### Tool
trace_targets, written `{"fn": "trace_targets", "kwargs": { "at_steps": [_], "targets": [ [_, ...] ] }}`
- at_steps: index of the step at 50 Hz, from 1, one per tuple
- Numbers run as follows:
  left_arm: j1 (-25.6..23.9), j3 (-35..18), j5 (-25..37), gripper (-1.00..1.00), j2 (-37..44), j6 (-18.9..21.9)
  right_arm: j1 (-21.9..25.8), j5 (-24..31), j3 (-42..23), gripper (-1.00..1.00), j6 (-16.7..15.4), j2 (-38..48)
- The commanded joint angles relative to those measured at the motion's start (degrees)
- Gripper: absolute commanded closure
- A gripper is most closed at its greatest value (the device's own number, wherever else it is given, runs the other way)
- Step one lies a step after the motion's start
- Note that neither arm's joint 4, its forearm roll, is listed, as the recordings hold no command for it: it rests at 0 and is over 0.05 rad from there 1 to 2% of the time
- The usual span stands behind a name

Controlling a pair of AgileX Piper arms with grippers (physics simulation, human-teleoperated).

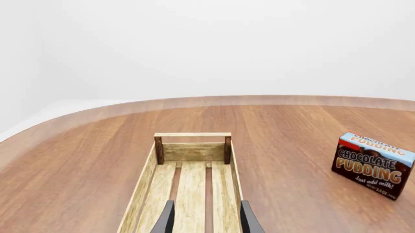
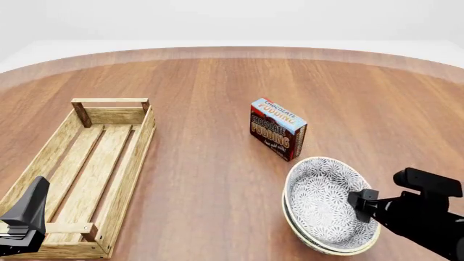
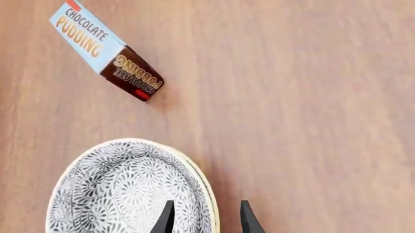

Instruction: Stack the left bowl on the right bowl and place them in the tray.

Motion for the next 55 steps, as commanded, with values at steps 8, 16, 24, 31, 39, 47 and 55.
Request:
{"fn": "trace_targets", "kwargs": {
  "at_steps": [8,16,24,31,39,47,55],
  "targets": [
    [0.0,0.0,0.0,-1.00,0.0,0.0,1.2,-6.0,3.2,-1.00,1.5,3.4],
    [0.0,0.0,0.0,-1.00,0.0,0.0,2.2,-8.8,4.5,-1.00,2.3,5.4],
    [0.0,0.0,0.0,-1.00,0.0,0.0,3.3,-8.4,5.1,1.00,3.0,4.3],
    [0.0,0.0,0.0,-1.00,0.0,0.0,3.5,-7.0,4.8,1.00,3.2,2.7],
    [0.0,0.0,0.0,-1.00,0.0,0.0,1.7,-1.2,2.4,1.00,1.8,-2.0],
    [0.0,0.0,0.0,-1.00,0.0,0.0,2.7,8.4,-3.6,1.00,-0.2,-9.3],
    [0.0,0.0,0.0,-1.00,0.0,0.0,3.4,17.6,-12.3,1.00,-2.2,-14.7]
  ]
}}
